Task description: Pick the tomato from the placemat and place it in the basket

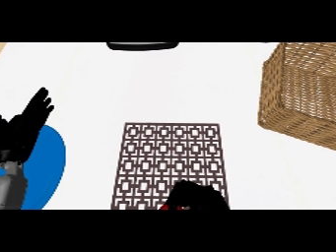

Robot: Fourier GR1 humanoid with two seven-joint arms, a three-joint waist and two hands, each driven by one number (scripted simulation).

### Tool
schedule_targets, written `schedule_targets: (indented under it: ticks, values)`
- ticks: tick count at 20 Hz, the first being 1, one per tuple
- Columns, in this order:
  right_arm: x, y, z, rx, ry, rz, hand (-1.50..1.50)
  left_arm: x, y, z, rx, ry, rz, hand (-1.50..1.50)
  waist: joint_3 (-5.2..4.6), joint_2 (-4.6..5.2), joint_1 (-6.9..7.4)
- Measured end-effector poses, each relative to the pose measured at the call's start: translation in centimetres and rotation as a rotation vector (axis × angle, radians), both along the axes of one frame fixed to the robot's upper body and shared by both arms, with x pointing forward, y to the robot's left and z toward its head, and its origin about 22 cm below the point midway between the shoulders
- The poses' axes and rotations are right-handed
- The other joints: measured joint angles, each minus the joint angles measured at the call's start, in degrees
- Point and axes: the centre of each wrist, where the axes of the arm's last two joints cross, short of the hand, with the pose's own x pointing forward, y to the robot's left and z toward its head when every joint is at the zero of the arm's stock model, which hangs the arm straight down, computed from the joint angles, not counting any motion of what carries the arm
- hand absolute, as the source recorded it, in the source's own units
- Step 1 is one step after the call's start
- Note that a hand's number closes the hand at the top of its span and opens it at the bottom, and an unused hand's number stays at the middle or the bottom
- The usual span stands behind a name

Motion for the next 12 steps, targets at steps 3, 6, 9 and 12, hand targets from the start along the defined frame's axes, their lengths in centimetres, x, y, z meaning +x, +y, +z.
schedule_targets:
  ticks: [3, 6, 9, 12]
  values:
    - [0.0, -0.2, 0.4, -0.03, -0.093, -0.056, 1.5, 0.0, 0.1, 0.0, 0.004, -0.002, 0.008, 0.0, -0.05, -0.04, -0.11]
    - [0.2, -0.9, 1.1, -0.058, -0.17, -0.121, 1.5, 0.2, -0.2, 0.2, 0.001, 0.002, 0.004, 0.0, -0.06, -0.04, -0.14]
    - [0.3, -1.7, 2.9, -0.086, -0.227, -0.188, 1.5, 0.2, 0.1, 0.2, -0.001, 0.004, 0.007, 0.0, -0.11, 0.02, -0.01]
    - [-0.8, -2.8, 7.1, -0.009, -0.259, -0.25, 1.5, 0.4, 0.0, 0.4, 0.005, 0.001, 0.003, 0.0, -0.13, 0.13, 0.25]
